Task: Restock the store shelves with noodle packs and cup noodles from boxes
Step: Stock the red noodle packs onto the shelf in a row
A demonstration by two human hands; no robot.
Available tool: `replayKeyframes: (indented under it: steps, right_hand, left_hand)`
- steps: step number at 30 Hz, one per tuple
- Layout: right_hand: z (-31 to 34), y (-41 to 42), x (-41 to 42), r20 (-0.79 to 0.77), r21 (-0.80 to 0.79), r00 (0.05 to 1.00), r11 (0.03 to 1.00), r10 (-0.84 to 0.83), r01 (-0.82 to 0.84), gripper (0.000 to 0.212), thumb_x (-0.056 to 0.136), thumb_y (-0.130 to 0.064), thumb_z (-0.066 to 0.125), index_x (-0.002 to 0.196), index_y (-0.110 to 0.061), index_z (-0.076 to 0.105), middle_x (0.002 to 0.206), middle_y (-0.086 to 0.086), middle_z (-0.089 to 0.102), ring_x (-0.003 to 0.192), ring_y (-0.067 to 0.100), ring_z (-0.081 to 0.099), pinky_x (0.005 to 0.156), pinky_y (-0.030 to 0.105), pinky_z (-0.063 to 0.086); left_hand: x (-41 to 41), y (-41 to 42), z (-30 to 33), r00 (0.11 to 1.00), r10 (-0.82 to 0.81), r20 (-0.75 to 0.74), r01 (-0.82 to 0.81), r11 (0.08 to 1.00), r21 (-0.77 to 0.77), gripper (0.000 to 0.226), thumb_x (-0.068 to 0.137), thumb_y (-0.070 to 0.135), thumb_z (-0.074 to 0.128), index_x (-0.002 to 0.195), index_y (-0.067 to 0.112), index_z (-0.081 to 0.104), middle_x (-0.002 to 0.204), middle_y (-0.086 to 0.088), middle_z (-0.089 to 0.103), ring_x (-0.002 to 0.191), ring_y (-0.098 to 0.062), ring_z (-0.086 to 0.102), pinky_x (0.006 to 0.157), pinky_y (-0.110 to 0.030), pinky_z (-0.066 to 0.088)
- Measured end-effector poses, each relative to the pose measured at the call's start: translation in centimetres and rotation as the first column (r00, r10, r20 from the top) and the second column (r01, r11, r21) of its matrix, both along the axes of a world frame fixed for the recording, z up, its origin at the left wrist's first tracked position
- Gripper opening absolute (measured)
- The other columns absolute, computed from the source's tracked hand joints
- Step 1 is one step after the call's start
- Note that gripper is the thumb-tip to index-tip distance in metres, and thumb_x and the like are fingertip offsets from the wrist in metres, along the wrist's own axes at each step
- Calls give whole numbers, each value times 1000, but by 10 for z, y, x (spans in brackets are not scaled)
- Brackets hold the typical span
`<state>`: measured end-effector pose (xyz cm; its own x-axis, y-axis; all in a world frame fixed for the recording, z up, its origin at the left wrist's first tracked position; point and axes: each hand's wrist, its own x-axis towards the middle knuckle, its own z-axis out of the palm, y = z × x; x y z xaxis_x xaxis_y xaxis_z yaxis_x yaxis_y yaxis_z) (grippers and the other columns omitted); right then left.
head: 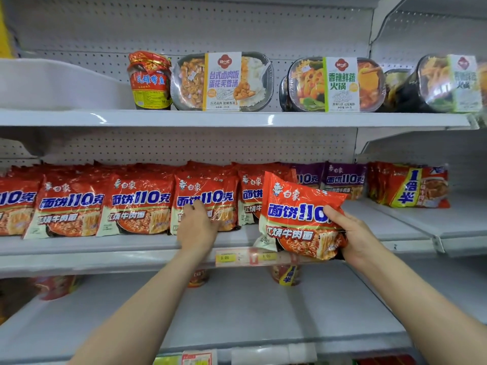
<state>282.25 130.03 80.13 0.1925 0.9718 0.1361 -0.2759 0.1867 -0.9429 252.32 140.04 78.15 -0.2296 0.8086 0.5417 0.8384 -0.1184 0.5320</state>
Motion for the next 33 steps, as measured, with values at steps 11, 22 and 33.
replayKeyframes:
  steps: [11,22,33]
  right_hand:
    - [4,2,-12,5,-10,998,998,66,-66,42,84,-31,75,120,-10,65,109,13,76,98,33,74,83,45,59]
    - [-4,6,-17,-8,71,992,990,-123,123,32,88,-33,76,107,-13,62,92,7,79,83,24,76,81,45,61]
    - [-2,18,-12,105,252,930,914,-352,317,22,94,-38,69,91,-18,60,89,4,77,85,21,75,72,41,62]
  left_hand:
    - [65,-62,28,558,-545,626,547,808,216,37,92,57,59,105,23,62,106,3,69,96,-11,66,71,-20,57]
    - [97,-77,15,196,-444,875,390,853,346,38,90,26,73,115,0,60,106,-15,74,98,-30,73,89,-51,59]
    - [100,-81,15,90,-415,905,414,842,345,22,98,32,63,87,14,58,104,-15,74,99,-34,72,91,-54,57]
